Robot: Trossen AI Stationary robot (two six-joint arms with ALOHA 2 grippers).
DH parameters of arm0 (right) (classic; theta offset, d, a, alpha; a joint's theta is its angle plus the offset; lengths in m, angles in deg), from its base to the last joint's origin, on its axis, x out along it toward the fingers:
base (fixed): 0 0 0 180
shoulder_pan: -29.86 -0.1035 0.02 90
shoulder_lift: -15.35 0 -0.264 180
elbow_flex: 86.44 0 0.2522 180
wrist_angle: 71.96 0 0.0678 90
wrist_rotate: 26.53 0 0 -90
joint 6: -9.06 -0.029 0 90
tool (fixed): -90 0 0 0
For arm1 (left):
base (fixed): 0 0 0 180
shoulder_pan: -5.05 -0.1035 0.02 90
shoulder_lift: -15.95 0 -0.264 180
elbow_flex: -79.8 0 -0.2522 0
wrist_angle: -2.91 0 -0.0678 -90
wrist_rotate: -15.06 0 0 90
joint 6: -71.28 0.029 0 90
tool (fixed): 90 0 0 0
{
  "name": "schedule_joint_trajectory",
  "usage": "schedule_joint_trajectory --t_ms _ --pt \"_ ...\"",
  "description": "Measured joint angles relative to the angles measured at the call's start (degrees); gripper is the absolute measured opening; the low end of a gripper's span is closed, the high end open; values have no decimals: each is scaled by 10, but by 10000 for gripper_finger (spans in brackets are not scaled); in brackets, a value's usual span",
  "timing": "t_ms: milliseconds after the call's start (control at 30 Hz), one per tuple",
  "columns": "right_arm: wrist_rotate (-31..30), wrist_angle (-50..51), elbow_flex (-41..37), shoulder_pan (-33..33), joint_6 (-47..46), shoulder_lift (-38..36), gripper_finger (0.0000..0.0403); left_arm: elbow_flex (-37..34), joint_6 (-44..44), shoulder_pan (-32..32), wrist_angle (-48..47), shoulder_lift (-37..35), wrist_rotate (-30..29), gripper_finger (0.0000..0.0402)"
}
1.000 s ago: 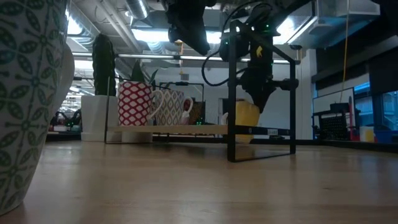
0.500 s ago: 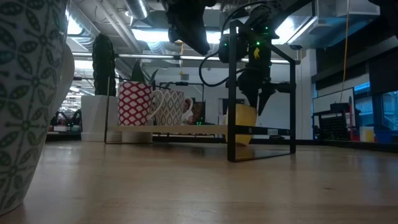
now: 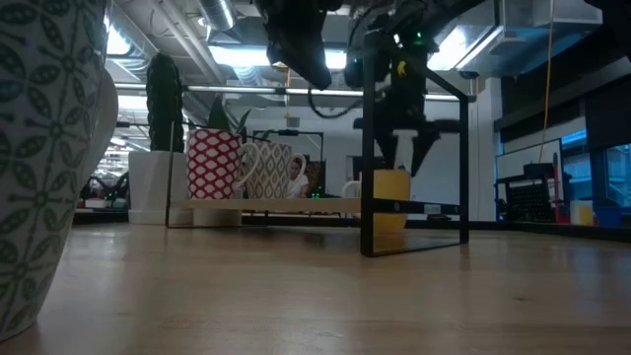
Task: Place coffee mugs
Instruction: Put the yellow mug on the shelf
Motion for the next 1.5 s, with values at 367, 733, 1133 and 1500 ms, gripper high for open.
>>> schedule_joint_trajectory --t_ms 367,733,1133,1500 --pt "51 82 192 27 -72 -1 195 0 63 -13 27 0 81 66" --pt "66 147 350 120 -179 -33 195 0 239 -121 100 2 200 67" --pt "57 186 360 174 -253 -111 195 0 294 -219 251 47 194 67" --pt "46 209 359 173 -267 -116 195 0 304 -181 364 53 62 67"
